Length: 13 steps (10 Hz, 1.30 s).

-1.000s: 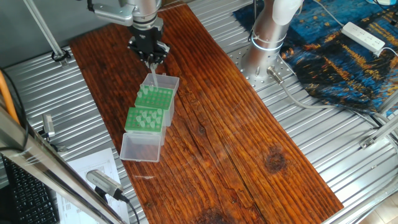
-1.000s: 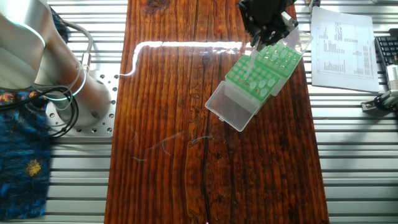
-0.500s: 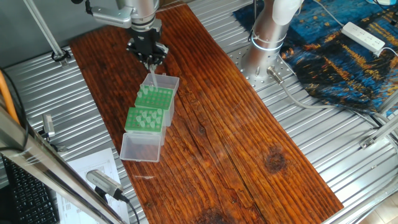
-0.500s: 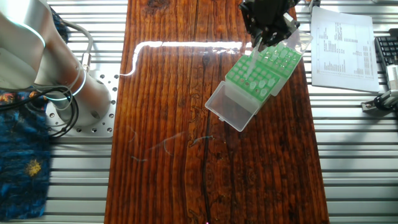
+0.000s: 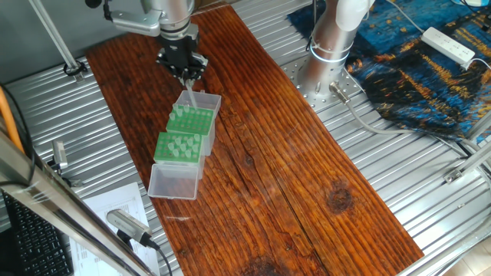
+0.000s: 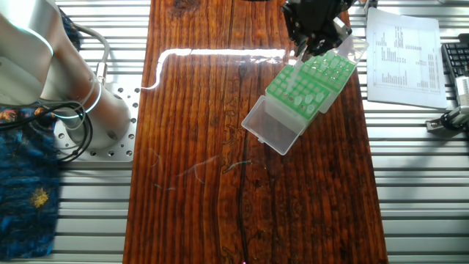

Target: Transfer all large pipette tips from one holder to another

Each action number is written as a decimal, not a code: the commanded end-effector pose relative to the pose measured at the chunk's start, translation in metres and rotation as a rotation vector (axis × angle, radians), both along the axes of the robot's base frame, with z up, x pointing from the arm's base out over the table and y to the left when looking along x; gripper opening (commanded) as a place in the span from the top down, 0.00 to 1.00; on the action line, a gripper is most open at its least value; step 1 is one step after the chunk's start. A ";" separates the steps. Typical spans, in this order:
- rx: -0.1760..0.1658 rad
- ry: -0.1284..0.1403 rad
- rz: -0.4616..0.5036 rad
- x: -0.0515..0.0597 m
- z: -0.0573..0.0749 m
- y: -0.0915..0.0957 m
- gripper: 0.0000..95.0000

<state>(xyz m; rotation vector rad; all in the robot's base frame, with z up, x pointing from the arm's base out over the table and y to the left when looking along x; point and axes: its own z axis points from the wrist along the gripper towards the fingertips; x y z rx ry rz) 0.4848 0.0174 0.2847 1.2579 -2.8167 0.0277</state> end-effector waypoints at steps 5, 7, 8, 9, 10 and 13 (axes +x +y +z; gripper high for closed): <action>0.000 -0.004 0.006 -0.002 -0.003 -0.002 1.00; 0.013 -0.004 0.016 -0.001 -0.006 -0.004 1.00; 0.018 -0.003 0.023 -0.001 -0.006 -0.004 1.00; 0.019 -0.001 0.027 -0.001 -0.007 -0.005 1.00; 0.019 0.001 0.031 0.000 -0.008 -0.005 1.00; 0.023 0.004 0.033 -0.001 -0.011 -0.007 1.00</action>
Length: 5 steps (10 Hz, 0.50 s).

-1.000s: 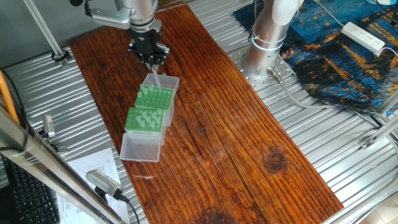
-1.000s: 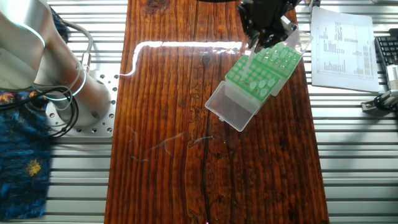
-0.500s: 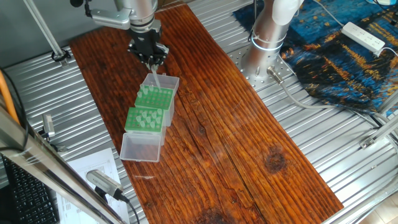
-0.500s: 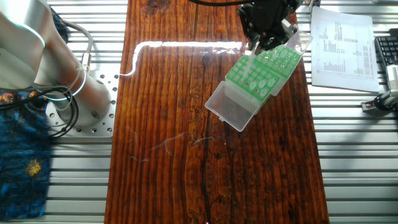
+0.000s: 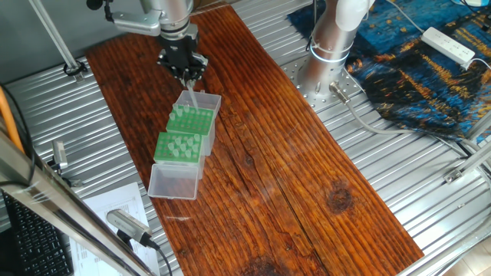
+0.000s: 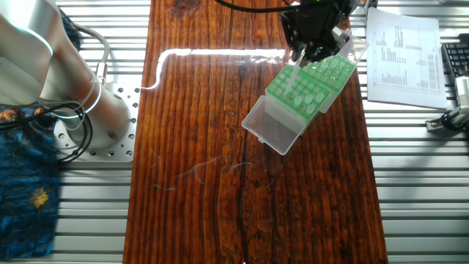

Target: Transfer all large pipette tips from one holder to another

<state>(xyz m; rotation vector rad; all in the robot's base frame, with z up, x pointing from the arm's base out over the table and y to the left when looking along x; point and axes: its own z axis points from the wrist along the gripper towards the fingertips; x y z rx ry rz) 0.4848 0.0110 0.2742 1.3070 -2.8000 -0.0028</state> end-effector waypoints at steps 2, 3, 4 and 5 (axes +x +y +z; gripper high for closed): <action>0.008 0.003 0.005 0.000 -0.002 -0.001 0.80; 0.010 0.004 0.007 0.000 -0.002 -0.001 0.80; 0.011 0.005 0.012 0.000 -0.003 -0.002 0.80; 0.012 0.005 0.017 0.000 -0.003 -0.002 0.80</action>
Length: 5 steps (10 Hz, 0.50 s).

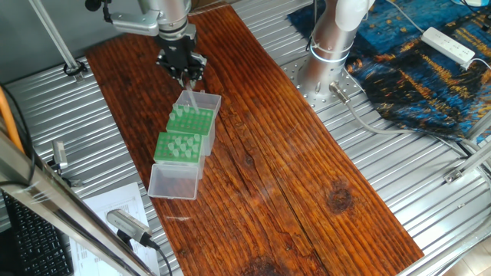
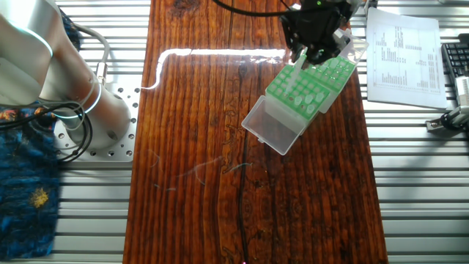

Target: Transfer all large pipette tips from one holder to another

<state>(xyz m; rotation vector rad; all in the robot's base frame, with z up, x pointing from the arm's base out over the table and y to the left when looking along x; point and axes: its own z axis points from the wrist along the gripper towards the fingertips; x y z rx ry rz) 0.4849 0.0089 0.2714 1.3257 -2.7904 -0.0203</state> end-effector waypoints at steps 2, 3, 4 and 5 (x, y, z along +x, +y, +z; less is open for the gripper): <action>0.001 0.002 0.005 0.000 0.000 0.001 0.80; -0.001 0.005 0.005 0.002 -0.002 0.001 0.80; 0.000 0.007 0.006 0.003 -0.002 0.002 0.80; 0.000 0.008 -0.003 0.005 -0.003 0.003 0.80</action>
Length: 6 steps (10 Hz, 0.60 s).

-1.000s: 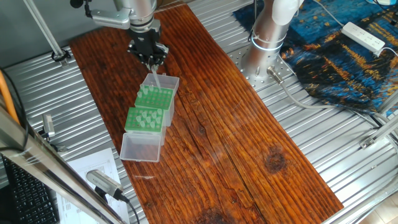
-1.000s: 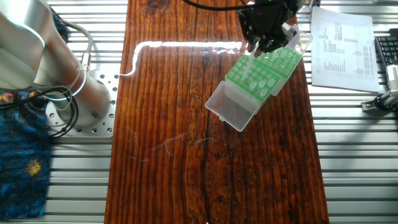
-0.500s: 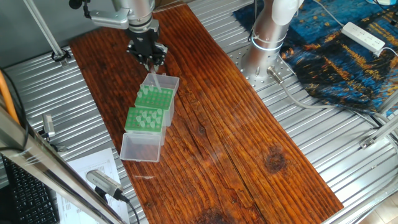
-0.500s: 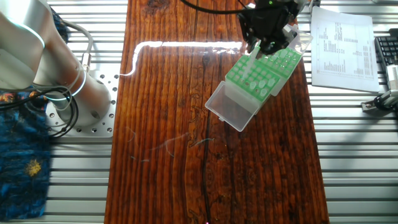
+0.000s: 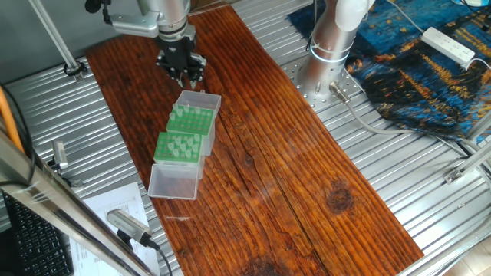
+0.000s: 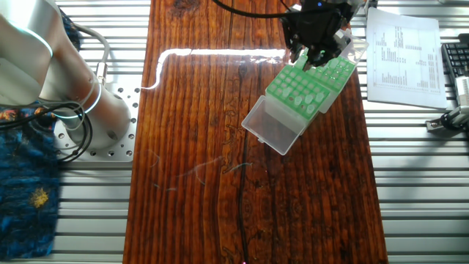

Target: Transfer all large pipette tips from one holder to another

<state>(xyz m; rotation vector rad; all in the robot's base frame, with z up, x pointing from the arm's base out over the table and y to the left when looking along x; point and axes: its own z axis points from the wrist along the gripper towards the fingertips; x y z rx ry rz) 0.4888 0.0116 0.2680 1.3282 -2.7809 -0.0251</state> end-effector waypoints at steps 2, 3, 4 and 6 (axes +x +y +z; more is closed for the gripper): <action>0.006 -0.006 -0.031 0.005 -0.002 0.003 0.80; 0.008 -0.008 -0.052 0.010 -0.004 0.006 0.80; 0.006 -0.007 -0.062 0.019 -0.009 0.012 0.80; 0.011 -0.009 -0.111 0.029 -0.015 0.020 0.80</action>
